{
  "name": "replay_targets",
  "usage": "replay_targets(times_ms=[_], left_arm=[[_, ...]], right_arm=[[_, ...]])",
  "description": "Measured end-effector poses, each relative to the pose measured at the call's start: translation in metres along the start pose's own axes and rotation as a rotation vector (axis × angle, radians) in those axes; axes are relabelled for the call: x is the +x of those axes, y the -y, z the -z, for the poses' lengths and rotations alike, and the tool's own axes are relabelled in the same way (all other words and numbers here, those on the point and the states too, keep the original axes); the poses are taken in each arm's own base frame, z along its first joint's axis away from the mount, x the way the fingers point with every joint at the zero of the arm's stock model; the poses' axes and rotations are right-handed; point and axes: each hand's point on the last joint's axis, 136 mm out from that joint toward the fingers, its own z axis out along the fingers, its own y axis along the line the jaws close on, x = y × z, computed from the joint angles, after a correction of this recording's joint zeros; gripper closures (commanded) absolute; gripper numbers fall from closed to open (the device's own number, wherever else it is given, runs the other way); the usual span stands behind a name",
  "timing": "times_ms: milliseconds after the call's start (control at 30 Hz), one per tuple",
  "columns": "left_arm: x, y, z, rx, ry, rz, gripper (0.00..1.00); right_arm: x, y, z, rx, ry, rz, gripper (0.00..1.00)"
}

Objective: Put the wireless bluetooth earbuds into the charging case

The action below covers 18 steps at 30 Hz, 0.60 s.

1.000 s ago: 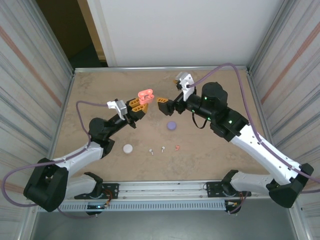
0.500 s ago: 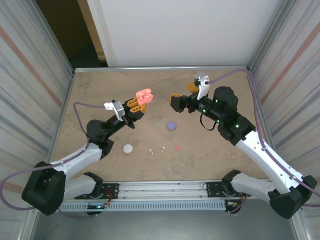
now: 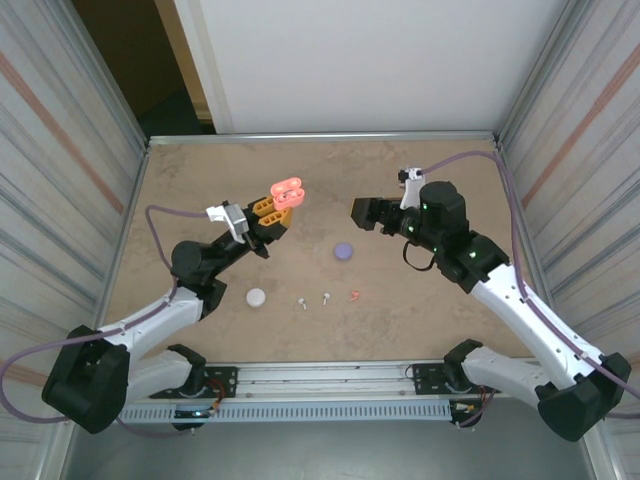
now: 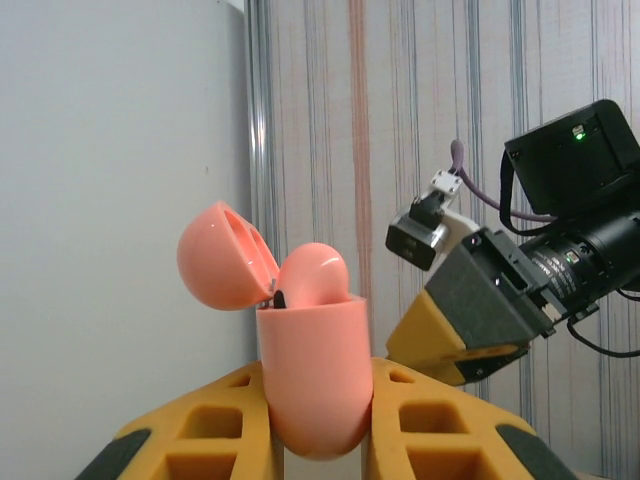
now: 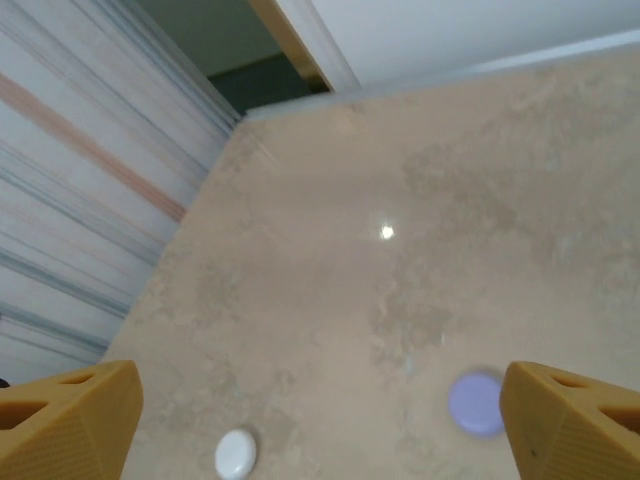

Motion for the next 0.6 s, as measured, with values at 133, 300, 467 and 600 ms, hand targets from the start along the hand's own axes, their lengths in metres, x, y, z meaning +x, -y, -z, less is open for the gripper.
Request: replay_targets(times_ms=[133, 300, 467, 600], left_arm=[[0.0, 0.002, -0.001, 0.005, 0.001, 0.002, 1.0], [0.0, 0.002, -0.001, 0.005, 0.001, 0.002, 1.0], [0.0, 0.002, -0.001, 0.005, 0.001, 0.002, 1.0], [0.0, 0.002, -0.001, 0.005, 0.001, 0.002, 1.0]], right_arm=[[0.029, 0.02, -0.009, 0.072, -0.107, -0.049, 0.23], [0.069, 0.043, -0.015, 0.158, -0.246, -0.084, 0.31], [0.115, 0.057, -0.018, 0.224, -0.392, -0.071, 0.33], [0.155, 0.065, -0.02, 0.281, -0.504, -0.043, 0.33]])
